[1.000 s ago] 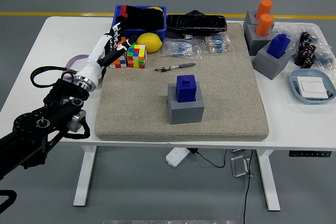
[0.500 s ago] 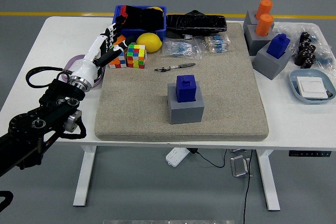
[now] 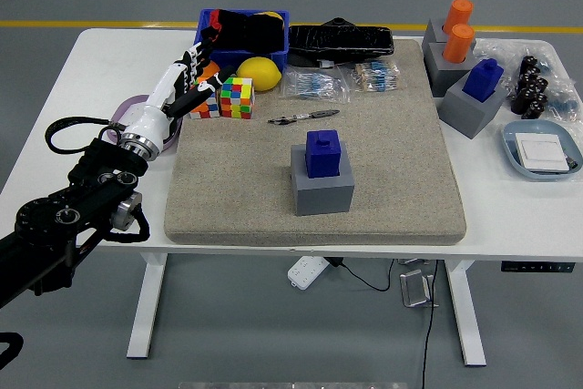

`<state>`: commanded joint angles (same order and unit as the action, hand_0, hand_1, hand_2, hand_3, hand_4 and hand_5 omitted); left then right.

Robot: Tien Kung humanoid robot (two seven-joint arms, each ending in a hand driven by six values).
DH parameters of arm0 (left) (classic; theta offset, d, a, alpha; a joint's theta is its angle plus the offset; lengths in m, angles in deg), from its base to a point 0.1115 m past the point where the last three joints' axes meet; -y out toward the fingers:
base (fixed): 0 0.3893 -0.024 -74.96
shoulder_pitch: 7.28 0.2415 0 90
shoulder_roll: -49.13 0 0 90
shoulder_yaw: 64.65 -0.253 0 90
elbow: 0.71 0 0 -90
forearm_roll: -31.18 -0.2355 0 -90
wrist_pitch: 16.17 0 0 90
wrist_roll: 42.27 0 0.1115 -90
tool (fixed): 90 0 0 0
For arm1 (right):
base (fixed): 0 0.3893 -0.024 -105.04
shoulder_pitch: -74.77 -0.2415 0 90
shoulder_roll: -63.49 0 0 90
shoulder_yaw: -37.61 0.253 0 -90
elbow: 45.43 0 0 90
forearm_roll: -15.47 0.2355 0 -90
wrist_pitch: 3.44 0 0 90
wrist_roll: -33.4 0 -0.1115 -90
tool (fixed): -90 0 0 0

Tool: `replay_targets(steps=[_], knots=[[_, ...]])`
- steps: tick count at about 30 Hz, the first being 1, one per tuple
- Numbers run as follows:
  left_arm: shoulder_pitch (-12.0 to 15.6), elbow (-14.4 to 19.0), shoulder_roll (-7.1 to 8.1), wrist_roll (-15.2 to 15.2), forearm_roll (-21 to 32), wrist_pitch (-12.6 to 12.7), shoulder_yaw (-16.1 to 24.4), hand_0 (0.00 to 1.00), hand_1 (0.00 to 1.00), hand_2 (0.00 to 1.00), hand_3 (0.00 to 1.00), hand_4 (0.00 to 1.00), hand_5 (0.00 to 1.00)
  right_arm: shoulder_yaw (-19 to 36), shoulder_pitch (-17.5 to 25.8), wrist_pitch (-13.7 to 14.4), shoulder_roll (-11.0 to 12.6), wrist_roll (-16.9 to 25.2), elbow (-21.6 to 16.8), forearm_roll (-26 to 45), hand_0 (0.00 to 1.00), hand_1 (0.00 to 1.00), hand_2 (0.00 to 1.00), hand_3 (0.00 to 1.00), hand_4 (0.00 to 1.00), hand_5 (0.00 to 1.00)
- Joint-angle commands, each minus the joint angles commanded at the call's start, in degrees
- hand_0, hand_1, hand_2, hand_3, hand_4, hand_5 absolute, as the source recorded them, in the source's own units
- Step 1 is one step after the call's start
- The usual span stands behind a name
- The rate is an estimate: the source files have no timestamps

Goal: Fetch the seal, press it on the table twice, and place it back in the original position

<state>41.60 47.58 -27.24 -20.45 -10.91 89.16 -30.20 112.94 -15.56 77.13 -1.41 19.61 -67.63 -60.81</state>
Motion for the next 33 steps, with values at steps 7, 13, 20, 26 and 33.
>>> replay_targets(steps=[7,13,20,26,33], knots=[[-0.22,0.00,0.05,0.01,-0.06,0.03,0.00,0.998,0.998,0.998,0.998,0.998,0.660,0.39,-0.01,0.00,-0.08,0.03,0.01,-0.04,0.904,0.756,0.758,0.772,0.878,0.559],[-0.41,-0.04,0.17,-0.08,-0.08,0.02,0.06,0.998,0.998,0.998,0.998,0.998,0.658,0.47,-0.04,0.00,0.02,0.02,-0.12,-0.06,0.904,0.756,0.758,0.772,0.878,0.557],[-0.46,0.01,0.22,-0.10,-0.08,0.02,0.14,0.998,0.998,0.998,0.998,0.998,0.656,0.57,0.00,-0.03,-0.21,0.04,-0.07,-0.10,0.904,0.756,0.758,0.772,0.878,0.557],[-0.55,0.05,0.32,-0.14,-0.07,0.03,0.25,0.998,0.998,0.998,0.998,0.998,0.653,0.55,-0.09,-0.03,-0.23,0.05,-0.04,-0.14,0.903,0.756,0.757,0.772,0.877,0.556],[-0.65,0.04,0.42,-0.15,-0.14,0.02,0.20,0.998,0.998,0.998,0.998,0.998,0.652,0.68,-0.08,-0.01,-0.14,0.06,0.01,-0.19,0.903,0.755,0.756,0.771,0.877,0.555]])
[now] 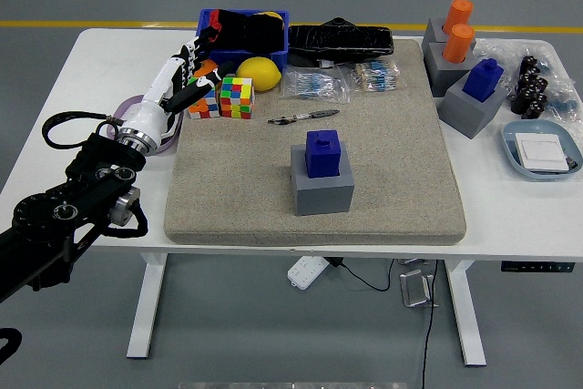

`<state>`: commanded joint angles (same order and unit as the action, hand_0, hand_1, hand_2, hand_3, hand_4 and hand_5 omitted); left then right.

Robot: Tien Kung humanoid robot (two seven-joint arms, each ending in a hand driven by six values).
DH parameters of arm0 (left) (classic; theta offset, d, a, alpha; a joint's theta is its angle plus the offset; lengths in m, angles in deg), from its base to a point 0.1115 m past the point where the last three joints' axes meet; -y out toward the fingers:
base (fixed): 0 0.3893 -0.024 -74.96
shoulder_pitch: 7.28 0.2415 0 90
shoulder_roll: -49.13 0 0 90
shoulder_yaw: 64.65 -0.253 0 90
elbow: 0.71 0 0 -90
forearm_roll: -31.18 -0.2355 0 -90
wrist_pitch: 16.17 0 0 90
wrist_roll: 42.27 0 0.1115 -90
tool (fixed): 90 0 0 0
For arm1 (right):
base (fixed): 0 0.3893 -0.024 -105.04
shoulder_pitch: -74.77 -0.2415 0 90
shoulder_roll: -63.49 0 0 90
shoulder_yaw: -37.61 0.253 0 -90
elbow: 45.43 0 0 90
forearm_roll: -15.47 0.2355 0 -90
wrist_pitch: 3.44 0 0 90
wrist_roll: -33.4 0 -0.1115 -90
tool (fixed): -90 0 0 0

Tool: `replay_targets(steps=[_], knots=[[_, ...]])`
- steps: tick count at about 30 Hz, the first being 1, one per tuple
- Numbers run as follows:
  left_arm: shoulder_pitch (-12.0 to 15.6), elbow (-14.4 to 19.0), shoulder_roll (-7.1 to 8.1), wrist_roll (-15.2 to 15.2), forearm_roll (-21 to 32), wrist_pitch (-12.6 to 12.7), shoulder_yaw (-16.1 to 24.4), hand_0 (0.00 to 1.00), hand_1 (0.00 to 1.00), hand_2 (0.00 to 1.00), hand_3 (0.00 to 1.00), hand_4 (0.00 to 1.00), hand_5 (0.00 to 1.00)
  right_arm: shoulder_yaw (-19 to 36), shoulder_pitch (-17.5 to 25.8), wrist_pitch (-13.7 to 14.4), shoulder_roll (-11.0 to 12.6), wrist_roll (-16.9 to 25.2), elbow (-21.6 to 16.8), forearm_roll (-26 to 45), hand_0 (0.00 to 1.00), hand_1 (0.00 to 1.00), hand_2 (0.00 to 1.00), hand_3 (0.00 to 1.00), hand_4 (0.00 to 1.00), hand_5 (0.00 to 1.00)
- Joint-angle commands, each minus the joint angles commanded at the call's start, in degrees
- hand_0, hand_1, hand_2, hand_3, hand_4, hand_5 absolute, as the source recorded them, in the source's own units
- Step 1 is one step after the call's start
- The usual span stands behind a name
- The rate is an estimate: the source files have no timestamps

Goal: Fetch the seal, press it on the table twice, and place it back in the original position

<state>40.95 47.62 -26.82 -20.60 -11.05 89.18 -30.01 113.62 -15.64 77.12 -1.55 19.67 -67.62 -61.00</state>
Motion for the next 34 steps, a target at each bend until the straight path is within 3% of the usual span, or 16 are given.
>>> replay_targets(steps=[34], knots=[[0.23,0.32,0.05,-0.03,-0.09,0.08,-0.21,0.998,0.998,0.998,0.998,0.998,0.652,-0.54,0.40,-0.02,0.22,0.02,-0.16,0.16,0.902,0.755,0.757,0.771,0.876,0.555]])
